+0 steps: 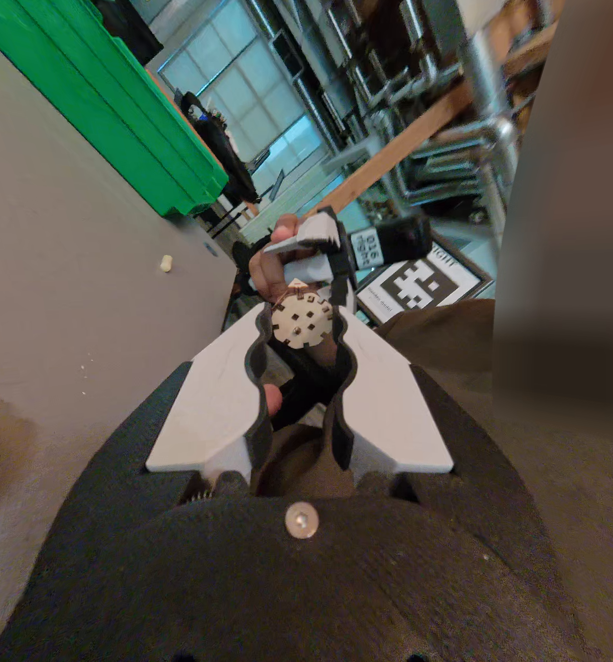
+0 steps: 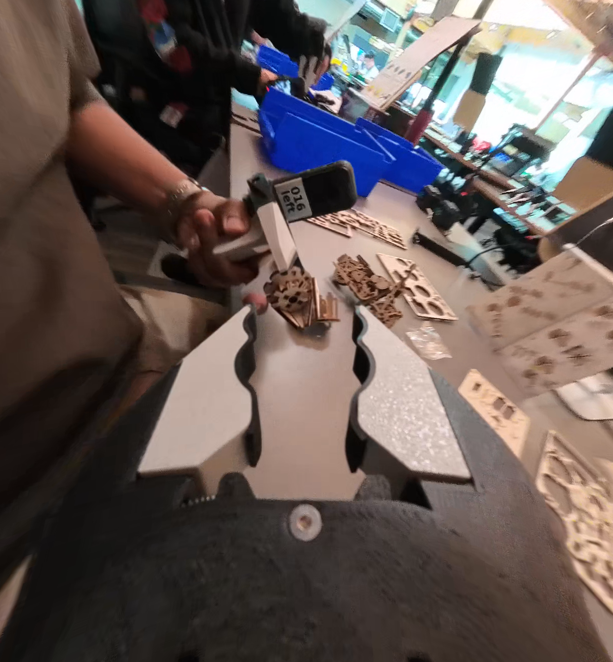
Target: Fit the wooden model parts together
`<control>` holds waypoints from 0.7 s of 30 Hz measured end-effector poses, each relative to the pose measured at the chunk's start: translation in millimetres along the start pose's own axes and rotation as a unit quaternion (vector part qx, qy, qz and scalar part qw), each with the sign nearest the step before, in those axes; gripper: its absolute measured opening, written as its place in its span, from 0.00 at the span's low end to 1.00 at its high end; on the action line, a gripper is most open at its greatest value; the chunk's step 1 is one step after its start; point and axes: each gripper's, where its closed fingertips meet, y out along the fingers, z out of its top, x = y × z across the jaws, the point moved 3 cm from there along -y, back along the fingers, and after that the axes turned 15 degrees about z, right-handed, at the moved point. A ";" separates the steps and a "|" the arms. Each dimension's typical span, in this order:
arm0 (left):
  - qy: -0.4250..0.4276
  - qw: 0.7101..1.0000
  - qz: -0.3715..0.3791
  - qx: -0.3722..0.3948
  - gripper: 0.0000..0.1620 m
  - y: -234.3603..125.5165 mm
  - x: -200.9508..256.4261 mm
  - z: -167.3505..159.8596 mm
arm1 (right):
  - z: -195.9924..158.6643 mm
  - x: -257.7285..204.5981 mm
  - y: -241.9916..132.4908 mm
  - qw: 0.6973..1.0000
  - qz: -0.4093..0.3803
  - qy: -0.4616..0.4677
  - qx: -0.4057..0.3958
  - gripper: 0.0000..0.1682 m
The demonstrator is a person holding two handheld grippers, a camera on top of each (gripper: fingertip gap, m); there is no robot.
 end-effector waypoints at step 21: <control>-0.092 0.995 -0.036 -0.034 0.18 8.0 1.5 -10.4 | -11.6 -15.1 26.2 0.996 0.001 -0.050 -0.068 0.29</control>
